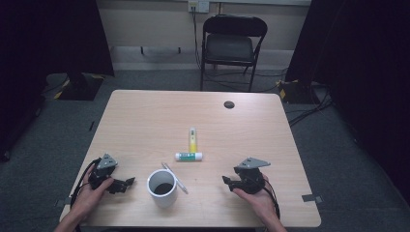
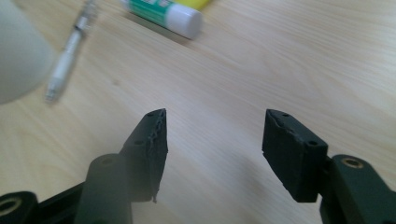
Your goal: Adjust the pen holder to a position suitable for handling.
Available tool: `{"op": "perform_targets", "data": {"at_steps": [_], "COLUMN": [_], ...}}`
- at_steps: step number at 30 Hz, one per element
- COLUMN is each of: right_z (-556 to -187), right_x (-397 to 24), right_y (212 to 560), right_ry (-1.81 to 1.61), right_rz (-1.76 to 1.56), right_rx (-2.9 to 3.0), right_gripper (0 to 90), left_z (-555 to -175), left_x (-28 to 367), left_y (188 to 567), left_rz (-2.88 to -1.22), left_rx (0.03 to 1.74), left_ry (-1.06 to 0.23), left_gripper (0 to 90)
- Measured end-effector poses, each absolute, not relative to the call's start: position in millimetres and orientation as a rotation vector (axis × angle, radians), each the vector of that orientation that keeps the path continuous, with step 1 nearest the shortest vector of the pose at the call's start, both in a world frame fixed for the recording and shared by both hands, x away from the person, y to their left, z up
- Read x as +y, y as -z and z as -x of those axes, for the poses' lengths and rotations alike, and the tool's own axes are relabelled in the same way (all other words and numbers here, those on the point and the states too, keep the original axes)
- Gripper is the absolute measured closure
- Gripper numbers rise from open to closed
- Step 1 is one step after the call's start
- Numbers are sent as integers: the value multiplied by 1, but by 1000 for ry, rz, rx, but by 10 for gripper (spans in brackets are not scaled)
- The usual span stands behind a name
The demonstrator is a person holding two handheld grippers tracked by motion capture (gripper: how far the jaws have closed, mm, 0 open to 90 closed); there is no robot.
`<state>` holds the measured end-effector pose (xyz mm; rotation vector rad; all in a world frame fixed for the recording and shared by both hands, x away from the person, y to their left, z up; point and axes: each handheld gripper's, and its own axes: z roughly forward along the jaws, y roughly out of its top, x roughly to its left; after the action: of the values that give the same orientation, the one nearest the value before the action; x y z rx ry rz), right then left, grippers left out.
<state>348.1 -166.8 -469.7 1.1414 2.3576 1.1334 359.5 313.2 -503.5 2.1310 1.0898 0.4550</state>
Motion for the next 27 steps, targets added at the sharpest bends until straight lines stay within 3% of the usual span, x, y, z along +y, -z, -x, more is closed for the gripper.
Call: {"op": "perform_targets", "data": {"at_steps": [3,15,27], "right_z": [-343,-337,-348], "right_x": [-150,-72,-28], "right_y": [460,425,421], "right_ry": [-1208,-1391,-1506], "right_rz": [-1059,-737,-651], "right_rx": [2397,2501,2579], "right_gripper": [476,523,602], "left_z": [-360,-359,-359], "left_x": [313,313,313], "left_y": [503,503,503], "left_rz": [-2131,-2131,-2132], "left_rx": [1090,1090,1090], "left_ry": [-454,-455,-455], "left_gripper": [0,0,0]}}
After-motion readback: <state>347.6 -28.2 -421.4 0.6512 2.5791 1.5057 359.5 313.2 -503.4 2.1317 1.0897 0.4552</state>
